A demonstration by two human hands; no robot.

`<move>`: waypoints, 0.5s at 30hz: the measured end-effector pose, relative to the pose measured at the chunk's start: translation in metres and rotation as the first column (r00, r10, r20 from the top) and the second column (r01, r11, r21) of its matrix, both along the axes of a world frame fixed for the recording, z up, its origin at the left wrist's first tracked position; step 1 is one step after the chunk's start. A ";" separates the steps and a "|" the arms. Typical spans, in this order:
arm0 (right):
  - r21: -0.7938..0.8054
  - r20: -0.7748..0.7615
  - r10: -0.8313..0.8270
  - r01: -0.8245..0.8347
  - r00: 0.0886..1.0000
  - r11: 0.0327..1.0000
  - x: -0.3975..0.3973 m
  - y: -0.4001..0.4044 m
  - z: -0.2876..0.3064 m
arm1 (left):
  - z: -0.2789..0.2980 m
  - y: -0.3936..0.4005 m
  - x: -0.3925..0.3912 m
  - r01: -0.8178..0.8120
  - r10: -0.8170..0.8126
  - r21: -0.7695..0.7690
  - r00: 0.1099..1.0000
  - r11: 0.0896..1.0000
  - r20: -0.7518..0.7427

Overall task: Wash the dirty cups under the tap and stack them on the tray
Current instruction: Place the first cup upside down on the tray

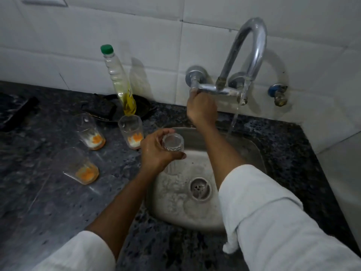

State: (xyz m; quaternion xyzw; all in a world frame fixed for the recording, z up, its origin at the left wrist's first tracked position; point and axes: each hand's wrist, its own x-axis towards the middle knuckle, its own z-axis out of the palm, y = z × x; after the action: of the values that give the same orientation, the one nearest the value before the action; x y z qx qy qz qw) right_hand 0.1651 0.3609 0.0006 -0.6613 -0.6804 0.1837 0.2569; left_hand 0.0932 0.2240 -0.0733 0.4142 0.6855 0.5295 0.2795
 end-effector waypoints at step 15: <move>-0.173 -0.554 0.364 -0.531 0.749 0.830 0.077 -0.116 -0.056 | 0.026 -0.003 0.008 0.146 -0.148 0.070 0.989 0.987 0.019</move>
State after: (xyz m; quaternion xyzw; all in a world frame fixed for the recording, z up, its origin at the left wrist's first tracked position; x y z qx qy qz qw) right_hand 0.2424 0.2446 -0.0553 -0.4380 -0.6914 0.5122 0.2605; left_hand 0.1014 0.2205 -0.0476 0.4668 0.6310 0.5356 0.3116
